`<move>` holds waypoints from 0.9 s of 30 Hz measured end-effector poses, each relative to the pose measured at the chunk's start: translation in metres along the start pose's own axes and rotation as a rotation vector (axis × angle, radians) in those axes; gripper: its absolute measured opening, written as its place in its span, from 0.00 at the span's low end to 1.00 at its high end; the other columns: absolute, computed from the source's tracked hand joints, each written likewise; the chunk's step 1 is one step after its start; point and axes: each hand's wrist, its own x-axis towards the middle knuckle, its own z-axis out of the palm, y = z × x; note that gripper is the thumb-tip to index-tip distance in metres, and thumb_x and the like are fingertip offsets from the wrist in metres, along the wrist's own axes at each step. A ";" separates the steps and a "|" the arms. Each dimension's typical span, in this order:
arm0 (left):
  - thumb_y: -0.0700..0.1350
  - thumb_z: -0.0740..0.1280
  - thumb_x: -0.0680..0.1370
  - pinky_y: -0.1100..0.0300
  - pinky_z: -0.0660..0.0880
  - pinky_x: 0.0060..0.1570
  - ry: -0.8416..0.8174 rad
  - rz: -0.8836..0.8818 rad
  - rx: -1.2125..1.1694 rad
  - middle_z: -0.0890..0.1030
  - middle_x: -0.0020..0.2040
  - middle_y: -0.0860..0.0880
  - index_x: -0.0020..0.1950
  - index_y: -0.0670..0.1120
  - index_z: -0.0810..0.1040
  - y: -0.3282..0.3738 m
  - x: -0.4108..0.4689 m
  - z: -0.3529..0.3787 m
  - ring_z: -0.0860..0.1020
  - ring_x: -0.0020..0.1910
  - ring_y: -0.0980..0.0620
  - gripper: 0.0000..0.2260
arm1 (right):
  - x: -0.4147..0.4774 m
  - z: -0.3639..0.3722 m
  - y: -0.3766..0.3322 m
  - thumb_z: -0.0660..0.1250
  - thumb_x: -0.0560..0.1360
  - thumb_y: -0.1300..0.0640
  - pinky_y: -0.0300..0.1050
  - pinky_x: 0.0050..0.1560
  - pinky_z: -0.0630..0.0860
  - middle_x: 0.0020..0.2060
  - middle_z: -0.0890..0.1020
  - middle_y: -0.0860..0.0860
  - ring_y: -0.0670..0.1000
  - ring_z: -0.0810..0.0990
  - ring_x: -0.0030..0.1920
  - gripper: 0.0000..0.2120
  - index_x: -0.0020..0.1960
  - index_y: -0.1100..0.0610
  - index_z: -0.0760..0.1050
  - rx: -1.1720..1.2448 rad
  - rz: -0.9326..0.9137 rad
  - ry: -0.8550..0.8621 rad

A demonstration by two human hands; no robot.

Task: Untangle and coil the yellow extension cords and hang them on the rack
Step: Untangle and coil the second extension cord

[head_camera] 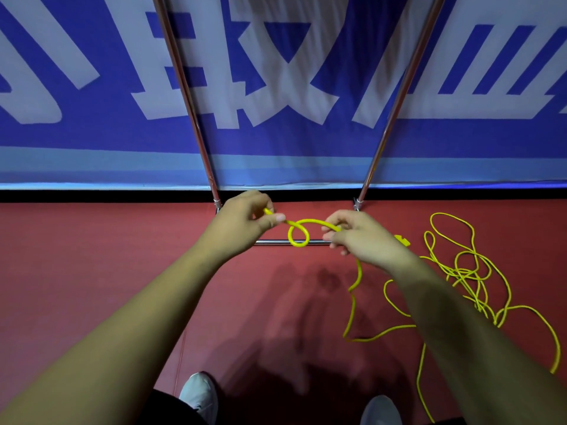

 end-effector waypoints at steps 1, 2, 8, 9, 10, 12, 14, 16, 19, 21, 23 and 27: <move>0.49 0.71 0.78 0.61 0.71 0.30 0.026 -0.032 -0.062 0.81 0.41 0.43 0.43 0.43 0.77 0.006 0.000 -0.001 0.76 0.33 0.52 0.11 | -0.001 0.001 0.000 0.67 0.77 0.61 0.52 0.37 0.74 0.31 0.77 0.48 0.48 0.76 0.33 0.06 0.49 0.51 0.77 -0.023 -0.060 -0.034; 0.49 0.70 0.79 0.60 0.70 0.26 0.039 -0.067 -0.155 0.82 0.38 0.42 0.44 0.42 0.76 0.010 -0.001 -0.001 0.75 0.28 0.50 0.11 | -0.003 0.002 -0.001 0.67 0.77 0.59 0.49 0.37 0.73 0.31 0.75 0.45 0.47 0.74 0.32 0.09 0.55 0.48 0.77 -0.050 -0.132 -0.075; 0.53 0.67 0.80 0.59 0.66 0.19 0.111 -0.202 -0.296 0.74 0.28 0.40 0.42 0.46 0.75 0.009 0.002 -0.001 0.70 0.18 0.45 0.13 | -0.012 0.018 -0.009 0.64 0.79 0.61 0.42 0.36 0.74 0.34 0.78 0.50 0.47 0.76 0.34 0.08 0.48 0.52 0.79 -0.051 -0.260 -0.309; 0.53 0.67 0.80 0.58 0.65 0.18 0.144 -0.217 -0.252 0.71 0.27 0.42 0.42 0.45 0.75 0.006 0.003 -0.001 0.68 0.18 0.47 0.13 | -0.012 0.017 -0.010 0.64 0.78 0.62 0.42 0.36 0.73 0.33 0.78 0.49 0.47 0.76 0.33 0.07 0.46 0.54 0.79 0.029 -0.259 -0.317; 0.53 0.67 0.80 0.59 0.64 0.17 0.178 -0.233 -0.211 0.69 0.27 0.43 0.41 0.45 0.75 0.003 0.004 -0.003 0.67 0.18 0.47 0.14 | -0.011 0.014 -0.012 0.63 0.77 0.61 0.41 0.33 0.70 0.31 0.75 0.49 0.47 0.73 0.30 0.06 0.45 0.56 0.79 0.160 -0.247 -0.303; 0.53 0.67 0.80 0.61 0.62 0.16 0.229 -0.268 -0.151 0.67 0.28 0.45 0.39 0.46 0.75 -0.005 0.006 -0.008 0.65 0.18 0.48 0.14 | -0.009 0.003 -0.015 0.63 0.74 0.59 0.40 0.27 0.58 0.25 0.67 0.47 0.46 0.63 0.24 0.06 0.42 0.59 0.77 0.482 -0.194 -0.187; 0.55 0.67 0.80 0.63 0.61 0.17 0.237 -0.298 -0.115 0.66 0.29 0.44 0.40 0.44 0.77 -0.009 0.007 -0.012 0.63 0.17 0.49 0.15 | -0.005 -0.010 -0.014 0.63 0.76 0.61 0.39 0.26 0.49 0.24 0.60 0.46 0.44 0.55 0.23 0.08 0.40 0.61 0.76 0.637 -0.152 0.032; 0.57 0.67 0.79 0.62 0.62 0.18 0.189 -0.324 -0.115 0.66 0.27 0.44 0.41 0.44 0.77 -0.007 0.006 -0.011 0.63 0.17 0.48 0.17 | -0.002 -0.017 -0.008 0.61 0.80 0.63 0.38 0.24 0.48 0.24 0.59 0.46 0.43 0.54 0.23 0.10 0.41 0.61 0.76 0.662 -0.099 0.225; 0.56 0.66 0.80 0.63 0.64 0.21 -0.078 -0.360 -0.255 0.68 0.28 0.41 0.40 0.44 0.75 0.002 -0.001 -0.005 0.66 0.19 0.48 0.17 | 0.004 -0.016 0.003 0.60 0.81 0.61 0.36 0.23 0.53 0.26 0.61 0.47 0.42 0.57 0.23 0.12 0.43 0.60 0.79 0.593 0.004 0.434; 0.50 0.65 0.82 0.64 0.65 0.21 -0.343 -0.352 -0.401 0.70 0.27 0.43 0.39 0.44 0.74 0.008 -0.009 -0.002 0.68 0.20 0.49 0.15 | 0.009 -0.016 0.010 0.61 0.81 0.59 0.37 0.24 0.56 0.24 0.63 0.44 0.43 0.58 0.23 0.12 0.42 0.57 0.80 0.525 0.039 0.532; 0.47 0.64 0.81 0.63 0.67 0.26 -0.504 -0.346 -0.571 0.66 0.26 0.48 0.40 0.41 0.77 0.013 -0.014 0.000 0.68 0.22 0.51 0.13 | 0.012 -0.019 0.015 0.62 0.80 0.58 0.40 0.29 0.58 0.22 0.64 0.42 0.44 0.60 0.25 0.12 0.41 0.54 0.80 0.458 0.040 0.587; 0.57 0.59 0.79 0.60 0.66 0.28 -0.643 -0.424 -0.757 0.59 0.23 0.49 0.55 0.36 0.78 0.021 -0.017 0.001 0.62 0.20 0.52 0.24 | 0.014 -0.017 0.022 0.62 0.81 0.57 0.41 0.35 0.62 0.20 0.71 0.38 0.44 0.65 0.29 0.12 0.43 0.52 0.81 0.363 0.005 0.552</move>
